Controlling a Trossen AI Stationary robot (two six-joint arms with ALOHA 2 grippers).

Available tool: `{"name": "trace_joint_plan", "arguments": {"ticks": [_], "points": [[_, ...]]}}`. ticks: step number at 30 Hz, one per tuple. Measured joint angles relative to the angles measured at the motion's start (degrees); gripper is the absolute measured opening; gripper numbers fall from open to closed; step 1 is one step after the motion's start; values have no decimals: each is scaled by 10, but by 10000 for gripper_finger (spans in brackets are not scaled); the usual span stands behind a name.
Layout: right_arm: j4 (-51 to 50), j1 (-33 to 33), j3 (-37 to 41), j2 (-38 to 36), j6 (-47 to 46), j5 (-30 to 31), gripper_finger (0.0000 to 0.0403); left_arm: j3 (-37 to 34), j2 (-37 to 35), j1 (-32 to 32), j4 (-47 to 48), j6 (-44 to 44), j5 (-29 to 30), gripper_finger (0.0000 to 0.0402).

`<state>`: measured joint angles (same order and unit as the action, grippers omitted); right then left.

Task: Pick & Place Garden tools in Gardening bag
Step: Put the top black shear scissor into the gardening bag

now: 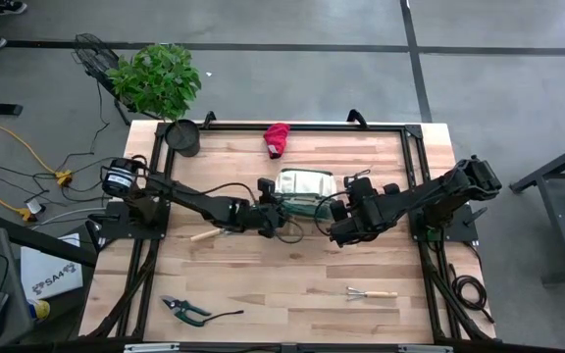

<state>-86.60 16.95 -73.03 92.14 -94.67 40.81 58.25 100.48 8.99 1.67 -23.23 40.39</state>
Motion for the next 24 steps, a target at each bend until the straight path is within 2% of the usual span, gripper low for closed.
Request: {"name": "trace_joint_plan", "arguments": {"ticks": [5,11,15,20,24], "points": [[-1,1,0,0,2,-7,31,81,-25,0,141,63,-74,2],[-9,13,0,-5,-1,-9,31,153,-68,-12,276,114,-208,1],[-16,29,0,-20,-13,0,31,166,-102,-54,304,146,-345,1],[-19,54,0,-40,-22,9,31,166,-119,-137,322,182,-499,0],[-19,64,0,-51,-26,11,31,166,-119,-204,318,207,-589,0]]}}
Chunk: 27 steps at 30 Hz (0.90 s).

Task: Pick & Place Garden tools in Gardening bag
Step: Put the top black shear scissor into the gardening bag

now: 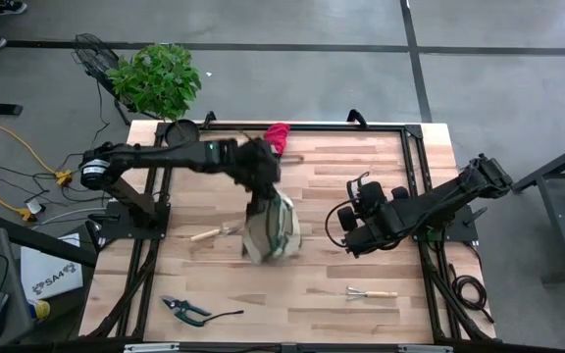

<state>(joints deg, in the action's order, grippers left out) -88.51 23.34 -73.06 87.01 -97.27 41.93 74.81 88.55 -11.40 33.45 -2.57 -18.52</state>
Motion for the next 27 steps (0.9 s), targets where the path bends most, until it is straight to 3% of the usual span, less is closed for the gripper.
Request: {"name": "trace_joint_plan", "arguments": {"ticks": [10,27], "points": [[0,2,0,-4,0,15,31,0,10,-101,-17,30,-65,0],[3,3,0,-4,0,14,31,0,84,-100,-56,74,-12,0]]}}
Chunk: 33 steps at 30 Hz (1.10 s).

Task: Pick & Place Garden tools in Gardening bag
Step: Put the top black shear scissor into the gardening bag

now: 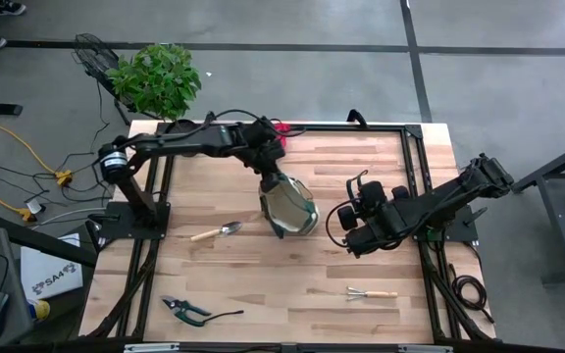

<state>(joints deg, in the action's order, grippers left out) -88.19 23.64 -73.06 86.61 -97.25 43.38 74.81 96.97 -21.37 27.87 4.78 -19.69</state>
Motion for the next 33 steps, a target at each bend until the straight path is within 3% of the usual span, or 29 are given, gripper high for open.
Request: {"name": "trace_joint_plan", "arguments": {"ticks": [12,33], "points": [[6,0,0,0,0,0,31,0,22,0,-44,32,70,0],[10,0,0,0,0,1,31,0,24,0,-38,25,73,23]]}}
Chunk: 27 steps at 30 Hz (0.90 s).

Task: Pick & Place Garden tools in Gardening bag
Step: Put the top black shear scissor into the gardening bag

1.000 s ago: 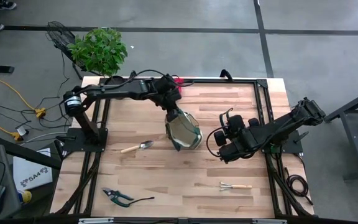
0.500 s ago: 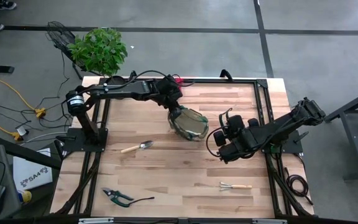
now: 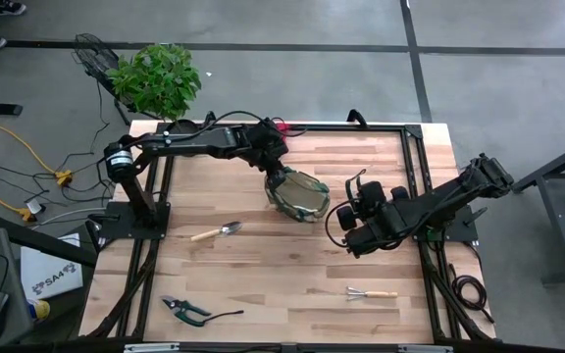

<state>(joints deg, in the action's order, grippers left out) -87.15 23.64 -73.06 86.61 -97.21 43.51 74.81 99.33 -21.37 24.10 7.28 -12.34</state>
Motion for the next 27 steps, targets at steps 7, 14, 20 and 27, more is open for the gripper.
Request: {"name": "trace_joint_plan", "arguments": {"ticks": [7,14,20,27], "points": [[8,0,0,0,10,-1,31,0,0,0,0,-14,-8,46],[11,0,0,0,10,-2,31,0,0,0,0,4,3,138],[10,0,0,0,10,-6,31,1,-3,0,2,19,5,192],[11,0,0,0,10,-6,30,29,-3,0,47,10,8,207]]}}
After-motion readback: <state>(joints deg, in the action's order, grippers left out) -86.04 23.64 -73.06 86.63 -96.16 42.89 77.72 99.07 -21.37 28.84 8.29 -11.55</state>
